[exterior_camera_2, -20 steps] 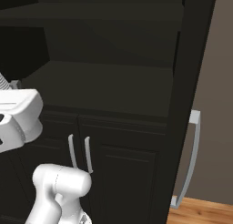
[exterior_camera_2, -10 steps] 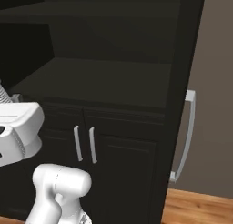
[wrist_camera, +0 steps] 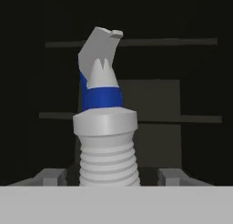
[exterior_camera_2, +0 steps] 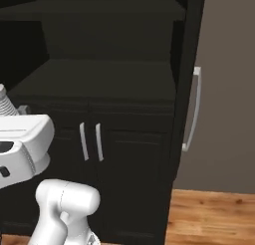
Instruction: Grab the spray bottle from the cabinet, then place it next to the cutting board for sanitizing. Then grab the dish brush from the countertop next to the sink and place it next to the cutting board.
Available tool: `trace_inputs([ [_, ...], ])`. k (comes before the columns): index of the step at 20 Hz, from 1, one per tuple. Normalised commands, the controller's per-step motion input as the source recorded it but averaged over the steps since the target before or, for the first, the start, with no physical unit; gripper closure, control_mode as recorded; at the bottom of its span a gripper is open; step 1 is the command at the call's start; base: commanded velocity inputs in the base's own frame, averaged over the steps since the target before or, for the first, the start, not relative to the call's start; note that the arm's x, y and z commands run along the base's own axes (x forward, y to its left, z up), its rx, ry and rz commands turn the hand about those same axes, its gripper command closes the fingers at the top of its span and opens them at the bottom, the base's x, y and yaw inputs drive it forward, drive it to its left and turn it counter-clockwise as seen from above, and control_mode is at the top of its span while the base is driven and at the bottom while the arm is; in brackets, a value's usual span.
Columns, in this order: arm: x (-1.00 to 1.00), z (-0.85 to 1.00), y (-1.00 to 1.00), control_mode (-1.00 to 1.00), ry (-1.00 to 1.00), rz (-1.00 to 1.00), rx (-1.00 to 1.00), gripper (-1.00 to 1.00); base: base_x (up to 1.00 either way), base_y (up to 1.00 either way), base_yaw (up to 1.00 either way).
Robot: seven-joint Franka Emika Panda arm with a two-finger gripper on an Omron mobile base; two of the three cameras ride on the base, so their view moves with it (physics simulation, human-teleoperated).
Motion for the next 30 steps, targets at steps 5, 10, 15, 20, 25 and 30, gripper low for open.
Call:
trace_inputs([
  [5, 0.00, 0.00, 0.00, 1.00, 0.00, 0.00, 0.00, 1.00, -0.14, 0.32, -0.66],
  [10, 0.00, 0.00, 0.00, 1.00, 0.00, 0.00, 0.00, 1.00, -0.33, 0.30, -0.81],
  [15, 0.00, 0.00, 0.00, 1.00, 0.00, 0.00, 0.00, 1.00, -0.22, -0.04, -0.73],
  [20, 0.00, 0.00, 0.00, 1.00, 0.00, 0.00, 0.00, 1.00, 0.02, -0.35, -0.53],
  [25, 0.00, 0.00, 0.00, 1.00, 0.00, 0.00, 0.00, 1.00, 0.03, -0.64, -0.29],
  [30, 0.00, 0.00, 0.00, 1.00, 0.00, 0.00, 0.00, 1.00, 0.00, -0.62, -0.37],
])
